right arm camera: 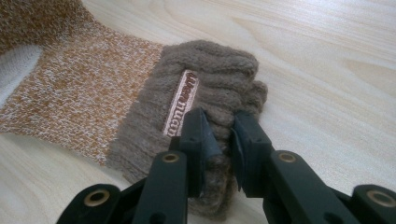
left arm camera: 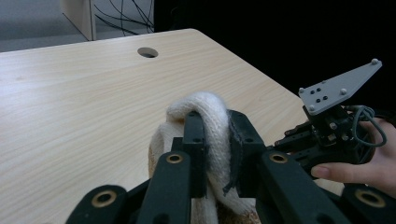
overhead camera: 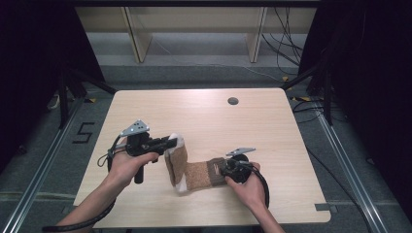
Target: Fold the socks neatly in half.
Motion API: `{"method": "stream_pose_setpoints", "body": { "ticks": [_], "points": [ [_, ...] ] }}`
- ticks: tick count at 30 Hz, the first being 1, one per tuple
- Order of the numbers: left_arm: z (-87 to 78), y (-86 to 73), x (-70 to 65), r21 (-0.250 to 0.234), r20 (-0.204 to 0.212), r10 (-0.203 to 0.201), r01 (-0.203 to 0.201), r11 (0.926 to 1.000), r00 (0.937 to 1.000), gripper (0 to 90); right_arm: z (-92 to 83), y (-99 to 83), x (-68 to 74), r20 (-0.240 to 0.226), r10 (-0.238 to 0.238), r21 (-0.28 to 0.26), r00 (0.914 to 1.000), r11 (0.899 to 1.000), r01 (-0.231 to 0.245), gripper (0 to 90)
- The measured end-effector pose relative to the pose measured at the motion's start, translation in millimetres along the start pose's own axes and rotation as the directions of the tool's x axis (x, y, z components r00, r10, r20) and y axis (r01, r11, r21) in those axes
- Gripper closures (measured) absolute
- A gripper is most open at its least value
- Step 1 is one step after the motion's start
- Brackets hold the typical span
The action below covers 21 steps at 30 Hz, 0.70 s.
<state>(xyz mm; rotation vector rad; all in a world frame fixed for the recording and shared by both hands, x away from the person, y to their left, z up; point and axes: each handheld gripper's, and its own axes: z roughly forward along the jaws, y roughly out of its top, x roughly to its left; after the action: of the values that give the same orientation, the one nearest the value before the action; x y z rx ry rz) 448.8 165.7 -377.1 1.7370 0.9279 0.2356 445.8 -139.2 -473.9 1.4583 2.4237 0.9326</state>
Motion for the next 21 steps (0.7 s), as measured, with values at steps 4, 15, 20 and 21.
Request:
{"method": "stream_pose_setpoints", "body": {
  "ticks": [4, 15, 20, 21],
  "points": [
    [3.3, 0.9, -3.6, 0.007, 0.006, 0.016, -0.016, 0.9998, 0.9998, 78.7, -0.4, 0.2, 0.0, 0.010, -0.005, 0.002, 0.9999, 1.000, 0.005, 76.0],
    [9.8, 2.4, -10.5, 0.014, 0.015, 0.033, -0.034, 0.9993, 0.9993, 78.7, 0.4, -0.1, 0.2, 0.005, -0.001, -0.010, 1.0000, 1.000, 0.001, 76.0],
    [11.6, 2.3, -13.4, 0.011, 0.016, 0.048, -0.048, 0.9988, 0.9987, 78.7, 0.3, 0.0, 0.2, 0.005, 0.000, -0.009, 1.0000, 1.000, 0.001, 76.0],
    [12.2, 2.2, -14.0, 0.009, 0.017, 0.051, -0.051, 0.9987, 0.9986, 78.7, 0.4, -0.1, 0.2, 0.005, -0.002, -0.010, 1.0000, 1.000, 0.002, 76.0]
  ]
}}
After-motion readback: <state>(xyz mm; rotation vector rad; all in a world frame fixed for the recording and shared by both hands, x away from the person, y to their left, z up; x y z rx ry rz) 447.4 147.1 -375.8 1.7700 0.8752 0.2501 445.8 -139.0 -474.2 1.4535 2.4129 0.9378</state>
